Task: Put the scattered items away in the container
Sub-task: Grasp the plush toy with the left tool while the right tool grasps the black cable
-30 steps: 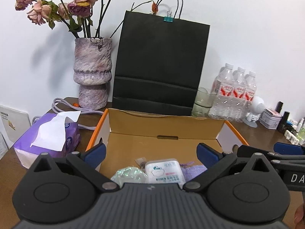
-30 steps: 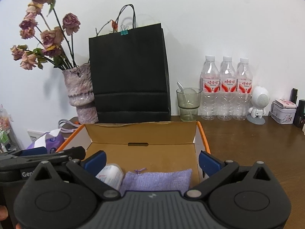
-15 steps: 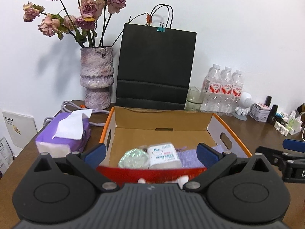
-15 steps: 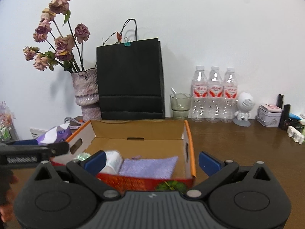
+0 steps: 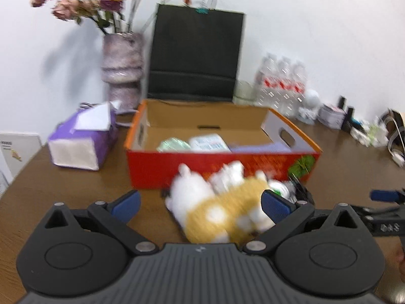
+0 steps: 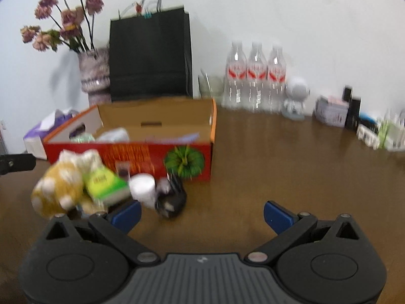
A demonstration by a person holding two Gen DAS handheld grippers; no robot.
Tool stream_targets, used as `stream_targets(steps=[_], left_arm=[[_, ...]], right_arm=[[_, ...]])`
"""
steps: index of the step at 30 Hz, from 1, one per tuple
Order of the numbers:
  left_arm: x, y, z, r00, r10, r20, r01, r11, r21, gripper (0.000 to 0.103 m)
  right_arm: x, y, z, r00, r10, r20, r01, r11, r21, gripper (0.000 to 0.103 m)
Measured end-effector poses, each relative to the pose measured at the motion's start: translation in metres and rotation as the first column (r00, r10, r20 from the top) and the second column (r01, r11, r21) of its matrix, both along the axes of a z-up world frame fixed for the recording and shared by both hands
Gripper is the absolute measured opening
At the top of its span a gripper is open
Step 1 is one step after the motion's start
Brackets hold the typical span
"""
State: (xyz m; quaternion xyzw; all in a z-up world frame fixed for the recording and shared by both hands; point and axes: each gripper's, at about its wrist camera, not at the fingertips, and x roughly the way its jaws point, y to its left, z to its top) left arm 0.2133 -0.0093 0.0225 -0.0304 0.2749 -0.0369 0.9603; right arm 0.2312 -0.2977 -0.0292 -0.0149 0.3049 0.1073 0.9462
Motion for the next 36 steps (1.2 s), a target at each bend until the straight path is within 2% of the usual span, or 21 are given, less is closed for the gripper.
stream_targets(steps=[4, 9, 15, 17, 18, 19, 20, 22, 24, 29, 36], left_arm=[[0.003, -0.014, -0.015, 0.999, -0.027, -0.027, 0.028, 0.998, 0.061, 0.103], [0.013, -0.020, -0.024, 0.999, -0.038, -0.035, 0.041, 0.996, 0.077, 0.103], [0.024, -0.033, -0.030, 0.997, -0.074, 0.008, 0.072, 0.989, 0.126, 0.103], [0.026, -0.036, -0.034, 0.996, -0.090, 0.022, 0.086, 0.985, 0.150, 0.100], [0.026, -0.036, -0.036, 0.995, -0.101, 0.025, 0.096, 0.984, 0.152, 0.091], [0.026, -0.035, -0.037, 0.994, -0.109, 0.028, 0.104, 0.983, 0.148, 0.091], [0.025, -0.034, -0.037, 0.993, -0.113, 0.038, 0.107, 0.983, 0.146, 0.085], [0.021, -0.031, -0.035, 0.991, -0.121, 0.058, 0.111, 0.983, 0.144, 0.074], [0.018, -0.027, -0.031, 0.989, -0.126, 0.076, 0.115, 0.985, 0.129, 0.063], [0.009, -0.019, -0.025, 0.988, -0.113, 0.102, 0.104, 0.990, 0.093, 0.053], [-0.003, -0.007, -0.015, 0.987, -0.083, 0.135, 0.076, 0.995, 0.058, 0.051]], right_arm=[[0.004, 0.005, -0.010, 1.000, 0.003, -0.027, -0.003, 1.000, -0.015, 0.103], [0.010, 0.011, -0.014, 1.000, 0.006, -0.028, -0.007, 1.000, -0.021, 0.103], [0.034, 0.027, -0.021, 0.999, 0.020, -0.042, -0.022, 0.999, -0.048, 0.101], [0.046, 0.032, -0.024, 0.998, 0.022, -0.051, -0.025, 0.998, -0.052, 0.096], [0.052, 0.034, -0.026, 0.998, 0.021, -0.060, -0.025, 0.998, -0.051, 0.093], [0.057, 0.036, -0.028, 0.997, 0.026, -0.067, -0.029, 0.998, -0.047, 0.086], [0.061, 0.037, -0.030, 0.996, 0.034, -0.077, -0.037, 0.998, -0.042, 0.079], [0.064, 0.037, -0.033, 0.995, 0.050, -0.085, -0.053, 0.998, -0.025, 0.053], [0.061, 0.036, -0.031, 0.994, 0.072, -0.080, -0.073, 0.997, -0.013, 0.033], [0.051, 0.026, -0.028, 0.996, 0.072, -0.061, -0.070, 0.997, 0.045, 0.031], [0.034, 0.020, -0.019, 0.998, 0.063, -0.015, -0.062, 0.996, 0.071, 0.030]])
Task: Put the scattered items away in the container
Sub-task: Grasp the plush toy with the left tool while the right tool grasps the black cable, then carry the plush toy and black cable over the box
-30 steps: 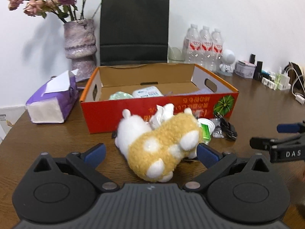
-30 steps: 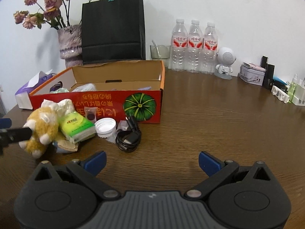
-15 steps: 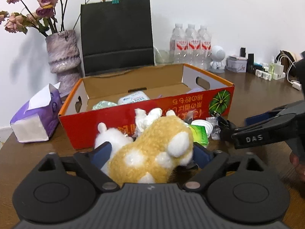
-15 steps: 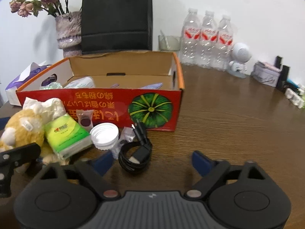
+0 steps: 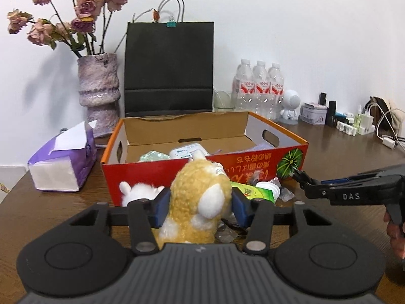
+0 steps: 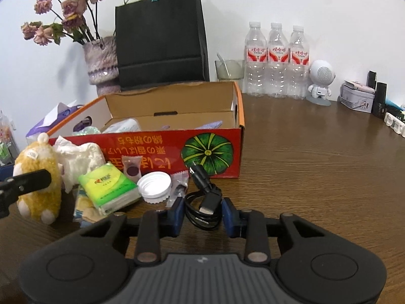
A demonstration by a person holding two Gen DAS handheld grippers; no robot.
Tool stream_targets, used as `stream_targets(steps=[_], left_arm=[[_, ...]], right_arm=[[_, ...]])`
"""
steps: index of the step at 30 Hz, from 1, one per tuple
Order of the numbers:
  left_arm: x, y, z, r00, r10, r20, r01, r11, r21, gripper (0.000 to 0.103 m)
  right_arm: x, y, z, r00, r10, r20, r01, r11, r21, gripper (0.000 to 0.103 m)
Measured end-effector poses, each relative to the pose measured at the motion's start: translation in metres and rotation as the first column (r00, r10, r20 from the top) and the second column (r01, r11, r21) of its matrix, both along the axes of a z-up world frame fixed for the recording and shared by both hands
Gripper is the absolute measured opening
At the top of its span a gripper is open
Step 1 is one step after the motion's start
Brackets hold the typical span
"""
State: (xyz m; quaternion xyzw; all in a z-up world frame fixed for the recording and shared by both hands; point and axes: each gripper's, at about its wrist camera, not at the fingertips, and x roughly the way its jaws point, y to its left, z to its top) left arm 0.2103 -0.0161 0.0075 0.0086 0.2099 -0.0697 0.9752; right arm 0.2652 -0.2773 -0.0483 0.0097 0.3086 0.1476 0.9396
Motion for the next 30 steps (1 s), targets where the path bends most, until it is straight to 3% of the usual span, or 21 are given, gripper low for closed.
stream_targets(steps=[17, 30], left_arm=[[-0.023, 0.010, 0.033, 0.993, 0.029, 0.118, -0.029, 1.000, -0.006, 0.051], [0.025, 0.007, 0.063, 0.976, 0.024, 0.214, -0.014, 0.999, -0.045, 0.051]], right_arm=[[-0.028, 0.004, 0.034, 0.995, -0.006, 0.104, 0.001, 0.999, 0.043, 0.030], [0.009, 0.034, 0.071, 0.984, -0.002, 0.176, -0.013, 0.996, 0.084, 0.030]])
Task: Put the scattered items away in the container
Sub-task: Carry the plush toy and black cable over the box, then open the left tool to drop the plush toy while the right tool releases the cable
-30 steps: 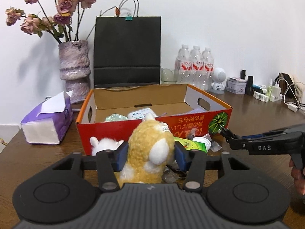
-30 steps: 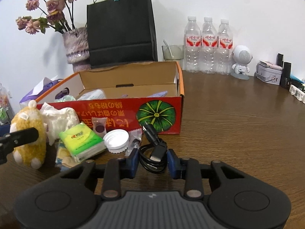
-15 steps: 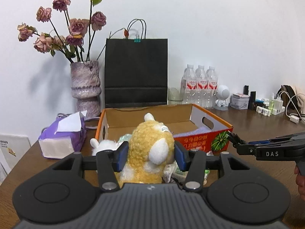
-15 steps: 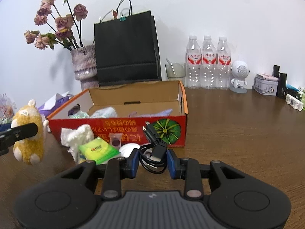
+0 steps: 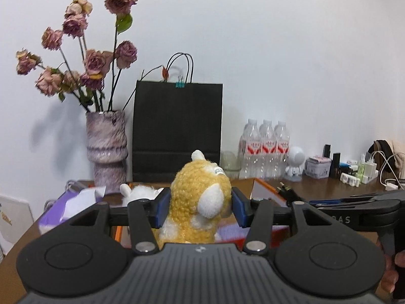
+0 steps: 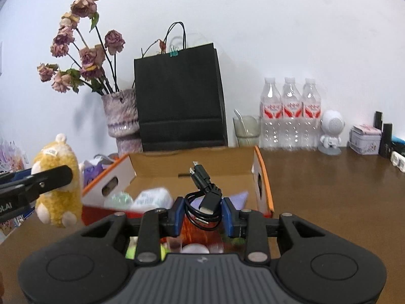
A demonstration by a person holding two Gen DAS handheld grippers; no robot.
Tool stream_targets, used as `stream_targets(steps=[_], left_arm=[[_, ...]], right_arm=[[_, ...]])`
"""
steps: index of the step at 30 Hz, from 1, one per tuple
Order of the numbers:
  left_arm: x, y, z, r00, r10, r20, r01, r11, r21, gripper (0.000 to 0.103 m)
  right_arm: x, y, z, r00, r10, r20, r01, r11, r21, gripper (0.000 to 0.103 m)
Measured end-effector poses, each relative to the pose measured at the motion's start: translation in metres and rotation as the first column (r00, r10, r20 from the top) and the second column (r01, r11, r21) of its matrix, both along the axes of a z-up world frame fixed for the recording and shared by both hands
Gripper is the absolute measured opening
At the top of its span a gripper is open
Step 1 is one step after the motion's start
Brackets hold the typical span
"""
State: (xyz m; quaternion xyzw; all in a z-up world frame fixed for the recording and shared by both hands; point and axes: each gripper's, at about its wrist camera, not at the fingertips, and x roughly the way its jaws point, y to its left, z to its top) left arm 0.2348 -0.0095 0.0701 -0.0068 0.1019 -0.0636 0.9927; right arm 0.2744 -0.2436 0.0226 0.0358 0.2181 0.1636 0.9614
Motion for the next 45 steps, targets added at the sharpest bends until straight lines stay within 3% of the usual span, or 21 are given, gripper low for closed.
stream_targets(steps=[10, 17, 22, 33, 35, 36, 37, 38, 39, 40, 42, 45], left_arm=[[0.074, -0.001, 0.005, 1.000, 0.007, -0.008, -0.007, 0.996, -0.086, 0.051], [0.123, 0.001, -0.014, 0.996, 0.019, -0.090, -0.027, 0.995, -0.093, 0.051], [0.131, 0.001, -0.027, 0.990, 0.020, -0.141, -0.033, 0.995, -0.090, 0.051], [0.132, 0.000, -0.029, 0.988, 0.036, -0.148, -0.046, 0.997, -0.064, 0.052], [0.133, -0.002, -0.029, 0.987, 0.041, -0.155, -0.048, 0.998, -0.042, 0.057], [0.134, -0.003, -0.029, 0.986, 0.048, -0.160, -0.053, 0.998, -0.027, 0.067], [0.133, -0.005, -0.029, 0.985, 0.059, -0.163, -0.062, 0.998, -0.012, 0.080], [0.133, -0.006, -0.028, 0.983, 0.084, -0.164, -0.085, 0.996, 0.001, 0.099], [0.131, -0.006, -0.026, 0.980, 0.120, -0.157, -0.120, 0.993, 0.011, 0.103], [0.130, -0.005, -0.024, 0.980, 0.138, -0.147, -0.137, 0.990, 0.016, 0.103], [0.128, -0.003, -0.021, 0.981, 0.128, -0.142, -0.129, 0.992, 0.005, 0.103], [0.127, 0.000, -0.020, 0.981, 0.119, -0.156, -0.124, 0.992, -0.022, 0.103]], right_arm=[[0.062, 0.019, 0.015, 1.000, -0.004, 0.015, 0.003, 0.998, 0.058, 0.030], [0.104, 0.027, 0.001, 0.999, 0.005, -0.050, -0.002, 0.998, 0.067, 0.030], [0.113, 0.030, -0.012, 0.996, 0.000, -0.094, 0.005, 0.999, 0.052, 0.030], [0.115, 0.030, -0.017, 0.994, 0.000, -0.108, 0.004, 1.000, 0.030, 0.030], [0.116, 0.029, -0.017, 0.993, -0.008, -0.115, 0.011, 1.000, 0.026, 0.030], [0.117, 0.029, -0.018, 0.993, -0.008, -0.122, 0.010, 1.000, 0.021, 0.031], [0.118, 0.029, -0.018, 0.992, -0.008, -0.130, 0.011, 1.000, 0.017, 0.036], [0.120, 0.028, -0.018, 0.990, -0.010, -0.142, 0.012, 1.000, 0.015, 0.047], [0.121, 0.027, -0.018, 0.987, -0.026, -0.156, 0.028, 1.000, 0.009, 0.070], [0.122, 0.025, -0.017, 0.984, -0.058, -0.166, 0.058, 0.998, -0.005, 0.085], [0.123, 0.019, -0.016, 0.982, -0.075, -0.172, 0.075, 0.997, -0.005, 0.096], [0.123, 0.014, -0.013, 0.981, -0.065, -0.181, 0.070, 0.997, 0.023, 0.100]])
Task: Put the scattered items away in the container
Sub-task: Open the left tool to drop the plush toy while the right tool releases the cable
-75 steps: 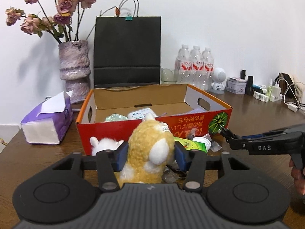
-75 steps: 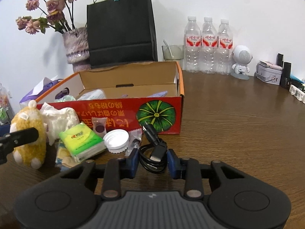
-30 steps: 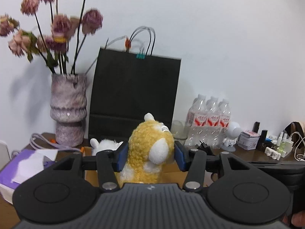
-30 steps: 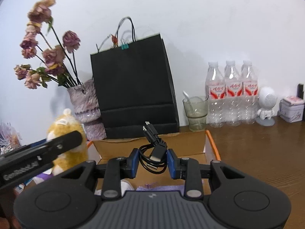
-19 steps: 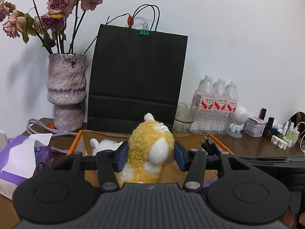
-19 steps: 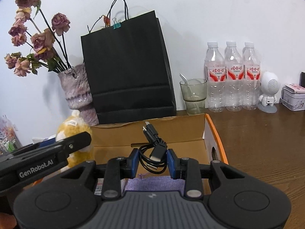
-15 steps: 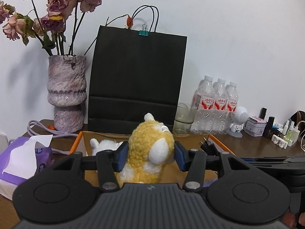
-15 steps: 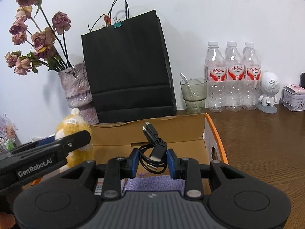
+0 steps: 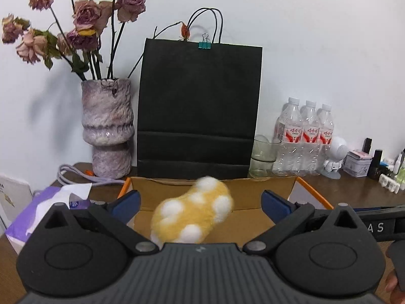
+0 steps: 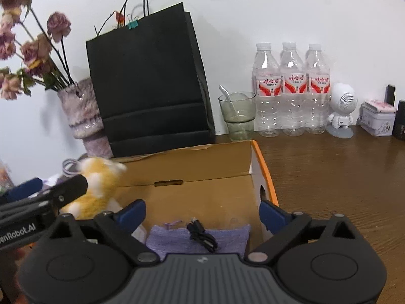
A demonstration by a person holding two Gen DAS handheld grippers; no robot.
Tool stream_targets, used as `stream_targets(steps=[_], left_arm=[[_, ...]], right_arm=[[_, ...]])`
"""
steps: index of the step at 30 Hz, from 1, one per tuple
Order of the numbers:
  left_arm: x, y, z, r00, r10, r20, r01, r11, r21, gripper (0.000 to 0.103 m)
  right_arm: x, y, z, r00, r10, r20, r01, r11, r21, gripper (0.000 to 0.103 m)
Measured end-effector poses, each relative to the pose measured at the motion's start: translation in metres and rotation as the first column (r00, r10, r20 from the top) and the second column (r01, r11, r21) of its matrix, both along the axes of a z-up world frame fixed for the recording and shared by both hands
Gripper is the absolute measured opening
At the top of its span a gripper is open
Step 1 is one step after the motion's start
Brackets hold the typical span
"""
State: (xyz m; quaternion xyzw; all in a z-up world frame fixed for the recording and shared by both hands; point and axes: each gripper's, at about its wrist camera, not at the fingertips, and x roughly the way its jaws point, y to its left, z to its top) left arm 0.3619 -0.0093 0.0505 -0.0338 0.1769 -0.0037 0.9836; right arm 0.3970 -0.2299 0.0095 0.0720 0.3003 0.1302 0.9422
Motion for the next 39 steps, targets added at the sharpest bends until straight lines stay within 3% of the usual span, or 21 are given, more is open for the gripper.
stream_targets(steps=[22, 34, 39], left_arm=[[-0.001, 0.000, 0.003, 1.000, -0.003, -0.001, 0.003, 1.000, -0.018, 0.103], [-0.006, 0.005, 0.008, 1.000, -0.006, -0.012, 0.005, 0.999, -0.053, 0.103], [-0.023, 0.012, 0.013, 0.999, -0.035, -0.008, 0.034, 0.996, -0.088, 0.103]], right_arm=[[-0.003, 0.000, 0.002, 1.000, -0.010, 0.014, 0.010, 1.000, -0.008, 0.102], [-0.007, 0.002, 0.005, 1.000, -0.001, 0.025, 0.001, 1.000, -0.004, 0.102], [-0.020, -0.002, 0.016, 0.997, 0.031, 0.067, -0.031, 1.000, 0.002, 0.103]])
